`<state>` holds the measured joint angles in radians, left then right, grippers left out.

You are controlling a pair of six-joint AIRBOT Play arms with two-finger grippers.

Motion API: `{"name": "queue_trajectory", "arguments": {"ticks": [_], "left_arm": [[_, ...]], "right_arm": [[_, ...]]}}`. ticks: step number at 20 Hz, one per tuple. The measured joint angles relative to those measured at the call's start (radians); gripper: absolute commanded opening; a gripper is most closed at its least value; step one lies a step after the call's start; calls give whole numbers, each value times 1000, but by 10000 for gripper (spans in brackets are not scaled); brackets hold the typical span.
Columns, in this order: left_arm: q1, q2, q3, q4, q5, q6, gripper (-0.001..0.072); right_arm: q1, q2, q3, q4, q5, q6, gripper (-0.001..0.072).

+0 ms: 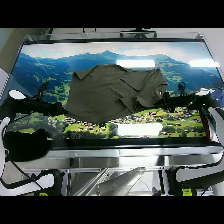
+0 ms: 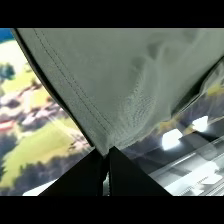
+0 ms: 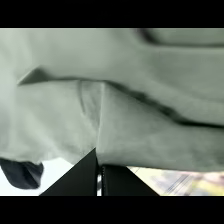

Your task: Fold the shirts.

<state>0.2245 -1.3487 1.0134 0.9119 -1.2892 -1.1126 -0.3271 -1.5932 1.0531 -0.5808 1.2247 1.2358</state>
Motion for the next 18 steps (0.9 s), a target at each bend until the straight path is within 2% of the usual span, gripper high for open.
{"name": "queue_trajectory", "arguments": {"ticks": [2, 6, 9, 11, 13, 15, 18], "left_arm": [[24, 83, 2, -77, -17, 23, 21], [142, 297, 89, -317, -102, 68, 24], [314, 433, 227, -551, -167, 87, 25], [470, 496, 314, -754, -210, 104, 24], [619, 514, 394, -971, -260, 114, 25], [702, 491, 456, -1110, -301, 116, 25], [677, 412, 499, -1139, -333, 107, 25]], "right_arm": [[-21, 123, 4, 27, 36, -51, 18], [-148, 463, 74, 193, 88, -171, 19], [-288, 721, 180, 313, 74, -256, 18], [-373, 868, 243, 354, 8, -299, 18], [-433, 988, 285, 371, -93, -341, 18], [-466, 1061, 306, 356, -193, -367, 18], [-480, 1046, 316, 356, -166, -371, 17]]}}
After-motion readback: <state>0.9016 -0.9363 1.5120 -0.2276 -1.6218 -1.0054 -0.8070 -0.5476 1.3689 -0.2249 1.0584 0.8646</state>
